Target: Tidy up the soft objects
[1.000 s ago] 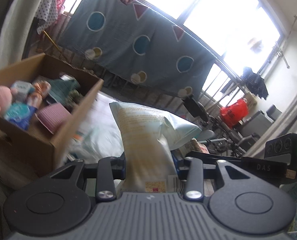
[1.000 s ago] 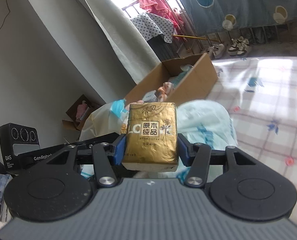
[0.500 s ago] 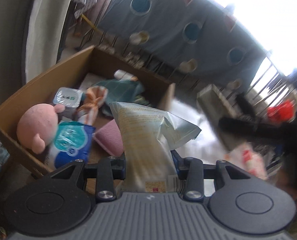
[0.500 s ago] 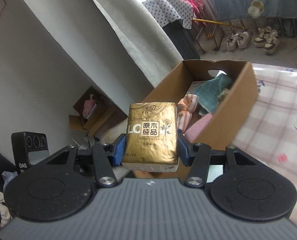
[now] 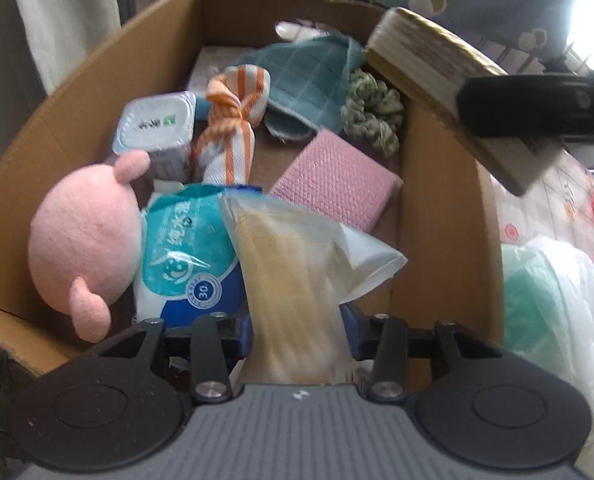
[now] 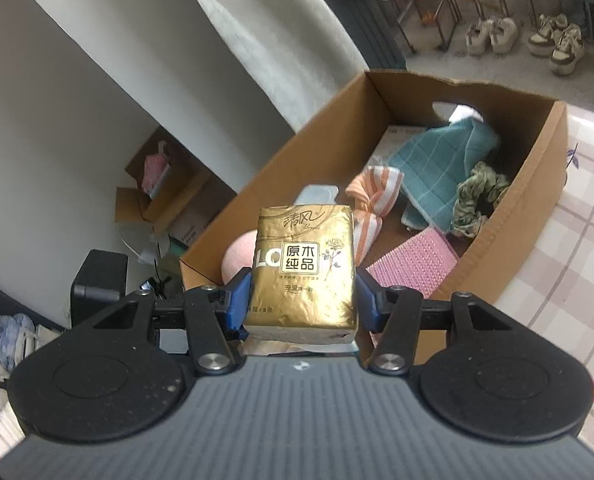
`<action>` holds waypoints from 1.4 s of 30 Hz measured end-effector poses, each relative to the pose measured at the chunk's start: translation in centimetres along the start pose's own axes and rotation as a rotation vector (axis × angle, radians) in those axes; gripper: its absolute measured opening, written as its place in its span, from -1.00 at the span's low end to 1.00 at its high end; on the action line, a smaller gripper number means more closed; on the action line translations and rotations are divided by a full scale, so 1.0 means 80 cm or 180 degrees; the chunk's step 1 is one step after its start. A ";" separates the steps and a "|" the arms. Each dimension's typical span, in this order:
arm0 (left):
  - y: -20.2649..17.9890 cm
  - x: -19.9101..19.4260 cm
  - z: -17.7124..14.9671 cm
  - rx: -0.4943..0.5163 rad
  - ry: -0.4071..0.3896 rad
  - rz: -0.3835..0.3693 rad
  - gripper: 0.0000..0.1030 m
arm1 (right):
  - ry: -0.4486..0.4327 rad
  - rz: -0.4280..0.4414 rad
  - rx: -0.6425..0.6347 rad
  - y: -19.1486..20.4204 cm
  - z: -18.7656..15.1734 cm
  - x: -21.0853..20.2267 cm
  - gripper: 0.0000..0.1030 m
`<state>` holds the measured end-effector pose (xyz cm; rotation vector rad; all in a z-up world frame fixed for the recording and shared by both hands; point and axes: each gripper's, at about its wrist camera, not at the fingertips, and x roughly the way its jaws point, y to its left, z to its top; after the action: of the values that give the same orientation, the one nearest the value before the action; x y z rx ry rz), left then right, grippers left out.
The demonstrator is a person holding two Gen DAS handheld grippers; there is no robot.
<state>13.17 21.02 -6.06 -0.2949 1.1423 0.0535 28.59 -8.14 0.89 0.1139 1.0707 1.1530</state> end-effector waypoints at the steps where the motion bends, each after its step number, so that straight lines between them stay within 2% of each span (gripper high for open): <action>1: 0.001 0.000 -0.001 0.0005 0.0011 -0.0038 -0.05 | 0.0027 -0.0011 -0.0003 -0.002 0.001 0.005 0.02; 3: 0.003 -0.002 -0.003 -0.0006 0.0003 -0.0104 0.08 | 0.0080 -0.0018 0.0015 -0.005 0.004 0.012 0.02; 5: 0.007 -0.007 -0.003 -0.0042 -0.0033 -0.0149 0.11 | 0.0121 -0.0018 0.0032 -0.008 0.006 0.016 0.02; 14: 0.035 -0.052 -0.008 -0.0389 -0.0439 -0.0174 0.12 | 0.0209 -0.0024 0.0257 -0.021 0.029 0.037 0.04; 20: 0.044 -0.071 -0.006 -0.0493 -0.0627 -0.0088 0.27 | 0.0420 -0.0099 0.0857 -0.052 0.059 0.087 0.04; 27: 0.052 -0.079 -0.006 -0.0545 -0.0653 -0.0016 0.30 | 0.0518 -0.0239 0.1297 -0.065 0.075 0.148 0.07; 29: 0.055 -0.081 -0.007 -0.0576 -0.0651 -0.0013 0.30 | 0.0545 -0.0385 0.1371 -0.068 0.073 0.161 0.29; 31: 0.058 -0.083 -0.009 -0.0597 -0.0654 -0.0003 0.30 | 0.0554 -0.0447 0.1402 -0.068 0.072 0.166 0.37; 36: 0.058 -0.093 -0.015 -0.0610 -0.0735 0.0068 0.34 | 0.0442 -0.0442 0.1348 -0.060 0.068 0.142 0.38; 40: 0.050 -0.115 -0.024 -0.0610 -0.0917 0.0179 0.42 | 0.0275 -0.0308 0.1202 -0.044 0.068 0.095 0.40; 42: 0.042 -0.133 -0.031 -0.0576 -0.1030 0.0232 0.53 | 0.0216 -0.0211 0.1048 -0.030 0.066 0.064 0.42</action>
<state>5.85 24.73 1.91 -0.3899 0.8271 0.2611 34.10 -3.01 -0.88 0.2967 1.3095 0.9193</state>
